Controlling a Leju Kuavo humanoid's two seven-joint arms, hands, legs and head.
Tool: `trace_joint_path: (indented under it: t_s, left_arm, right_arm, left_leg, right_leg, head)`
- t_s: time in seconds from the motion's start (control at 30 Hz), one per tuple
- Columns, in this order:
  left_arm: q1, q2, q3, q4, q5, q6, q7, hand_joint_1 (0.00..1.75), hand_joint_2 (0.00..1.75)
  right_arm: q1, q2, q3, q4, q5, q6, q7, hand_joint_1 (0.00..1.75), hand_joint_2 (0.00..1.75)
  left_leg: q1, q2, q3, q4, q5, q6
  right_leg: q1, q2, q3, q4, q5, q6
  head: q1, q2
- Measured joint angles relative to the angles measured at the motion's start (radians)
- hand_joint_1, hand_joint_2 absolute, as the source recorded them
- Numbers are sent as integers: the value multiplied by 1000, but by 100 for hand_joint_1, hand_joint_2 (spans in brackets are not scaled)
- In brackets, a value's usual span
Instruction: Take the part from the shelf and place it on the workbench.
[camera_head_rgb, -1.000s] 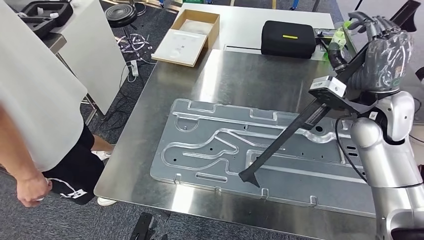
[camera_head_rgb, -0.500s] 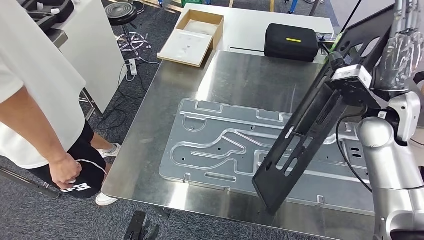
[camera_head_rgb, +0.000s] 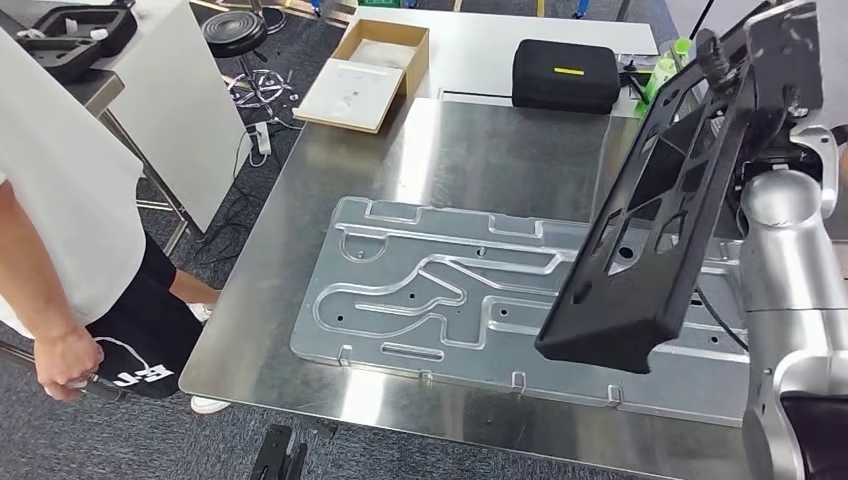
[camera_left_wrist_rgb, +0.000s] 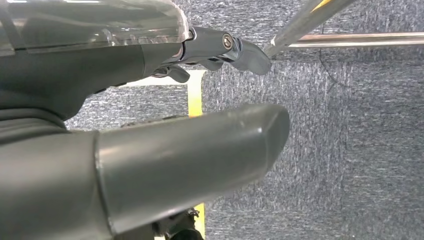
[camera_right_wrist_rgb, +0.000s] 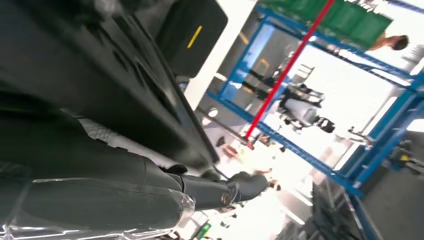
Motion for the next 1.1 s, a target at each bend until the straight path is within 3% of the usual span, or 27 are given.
trace_joint_path:
  t_s: [0.03,0.07,0.13,0.2,0.33,0.4,0.47,0.5,0.53,0.57,0.63,0.7,0.77,0.87,1.0,1.07,1.1]
  left_arm:
    - [0,0,0,0,0,1,0,0,0]
    - [0,1,0,0,0,2,0,0,0]
    - [-1,3,0,0,-1,3,0,0,0]
    - [-2,5,0,0,-1,4,-1,0,0]
    - [-2,5,0,0,0,4,-4,0,0]
    - [-4,5,0,0,0,3,-5,0,0]
    - [-5,5,0,0,1,1,-6,0,0]
    - [-5,5,0,0,1,1,-6,0,0]
    - [-5,5,0,0,2,0,-6,0,0]
    - [-4,5,0,0,2,-1,-6,0,0]
    - [-4,6,0,0,3,-6,-9,0,0]
    - [-5,7,0,0,4,-12,-12,0,0]
    - [-5,7,0,0,8,-17,-15,0,0]
    - [-3,8,0,0,13,-18,-17,0,0]
    - [-3,9,0,0,14,-18,-18,0,0]
    - [-3,9,0,0,14,-22,-20,0,0]
    - [-2,10,-1,0,14,-25,-22,0,0]
  right_arm:
    - [-13,0,1,23,-5,6,4,0,175]
    - [-25,-1,1,41,-9,13,10,0,175]
    - [-46,-2,2,69,-14,22,19,0,175]
    - [-67,-7,3,91,-16,32,30,0,175]
    - [-99,-22,16,128,-12,75,69,0,0]
    - [-134,-33,34,158,-13,131,98,0,0]
    - [-174,-44,55,198,-20,181,118,0,0]
    - [-188,-49,64,217,-21,196,124,0,0]
    - [-199,-53,72,232,-22,207,128,0,0]
    - [-209,-56,78,244,-23,220,132,0,0]
    - [-241,-61,93,268,-33,287,151,0,0]
    - [-298,-68,123,312,-58,422,186,0,0]
    - [-359,-76,164,369,-84,541,215,0,0]
    - [-425,-84,220,424,-106,588,226,0,0]
    - [-441,-85,233,436,-112,594,227,0,0]
    - [-466,-86,247,452,-127,642,244,0,0]
    - [-517,-87,280,479,-154,743,293,0,0]
  left_leg:
    - [0,0,1,-5,16,3]
    - [-1,0,20,-49,49,7]
    - [-5,-2,81,-183,116,21]
    - [-9,-4,116,-263,138,30]
    - [-7,-2,126,-292,145,41]
    - [-2,-1,129,-301,152,48]
    - [-2,0,128,-300,152,49]
    - [-1,0,129,-299,152,49]
    - [0,-1,129,-297,150,48]
    - [2,-1,129,-294,148,46]
    - [4,-3,128,-284,140,37]
    - [0,-3,123,-274,133,26]
    - [-4,-3,119,-272,133,18]
    - [-3,-2,110,-254,114,5]
    - [-1,-2,104,-235,99,2]
    - [-1,-2,75,-167,61,0]
    - [-2,-2,49,-111,45,2]
  right_leg:
    - [3,1,1,1,-1,-1]
    - [5,1,3,1,-2,-1]
    - [10,2,4,3,-4,1]
    - [12,3,0,6,-4,6]
    - [8,3,-7,14,-12,27]
    - [4,2,-41,91,-60,37]
    - [1,2,-102,220,-115,46]
    - [-1,2,-124,263,-123,50]
    - [-5,2,-129,270,-112,54]
    - [-8,1,-115,238,-83,57]
    - [-14,-2,-55,111,-18,61]
    - [-12,-2,-20,29,4,54]
    - [-9,0,-21,20,-2,41]
    - [-13,0,-21,18,1,22]
    - [-13,-1,-19,17,1,16]
    - [-11,-1,-19,17,1,12]
    - [-7,0,-18,18,-1,7]
  head:
    - [0,0]
    - [0,0]
    - [0,0]
    - [1,0]
    - [2,0]
    - [3,0]
    - [4,0]
    - [4,0]
    - [4,0]
    - [4,0]
    - [4,0]
    - [4,0]
    - [3,0]
    - [2,0]
    - [2,0]
    - [2,0]
    - [2,0]
